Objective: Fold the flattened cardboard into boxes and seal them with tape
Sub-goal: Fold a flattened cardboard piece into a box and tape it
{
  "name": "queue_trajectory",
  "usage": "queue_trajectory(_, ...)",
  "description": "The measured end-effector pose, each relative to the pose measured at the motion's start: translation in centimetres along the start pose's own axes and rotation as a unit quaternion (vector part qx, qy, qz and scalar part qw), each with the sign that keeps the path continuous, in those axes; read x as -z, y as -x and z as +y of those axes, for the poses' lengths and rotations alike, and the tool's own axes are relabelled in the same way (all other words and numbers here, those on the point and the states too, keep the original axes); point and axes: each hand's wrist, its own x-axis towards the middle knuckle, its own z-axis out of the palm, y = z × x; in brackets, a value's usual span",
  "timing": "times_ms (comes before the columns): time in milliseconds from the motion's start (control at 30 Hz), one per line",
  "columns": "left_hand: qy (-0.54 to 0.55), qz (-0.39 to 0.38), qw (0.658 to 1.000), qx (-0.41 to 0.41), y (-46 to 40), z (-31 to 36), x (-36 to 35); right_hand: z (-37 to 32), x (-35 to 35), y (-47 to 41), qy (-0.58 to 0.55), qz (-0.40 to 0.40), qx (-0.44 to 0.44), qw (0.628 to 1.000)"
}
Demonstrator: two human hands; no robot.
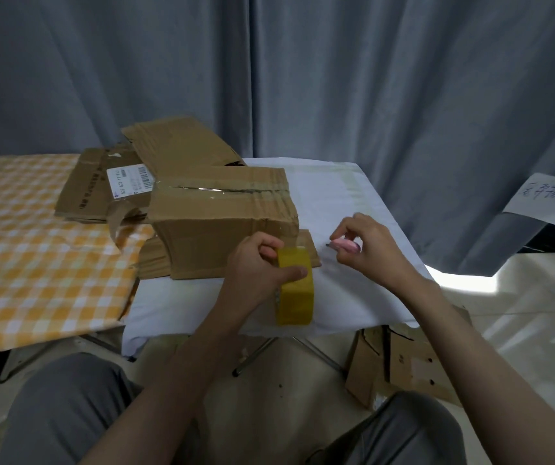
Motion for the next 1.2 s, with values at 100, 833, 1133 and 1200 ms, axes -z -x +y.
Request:
queue_trajectory(100, -0.001, 0.017, 1.0, -0.02, 0.0, -0.2, 0.2, 2.2, -1.4, 1.2, -0.005, -0.017, -0.114, 0.993)
queue_trajectory(833, -0.082, 0.099, 0.98, -0.154, -1.0, -0.7, -0.2, -7.4, -2.7, 2.0, -0.485, -0.01, -0.298, 0.822)
queue_trajectory(1133, -0.098, 0.049, 0.984, -0.143, -1.3, 0.4, 0.3, -8.9, -2.6, 3.5, -0.486, 0.02, -0.301, 0.82)
queue_trajectory(1200, -0.101, 0.047, 0.981, -0.157, -1.3, 0.5, 0.3, -9.6, -2.9, 4.2, -0.483, 0.019, -0.319, 0.815)
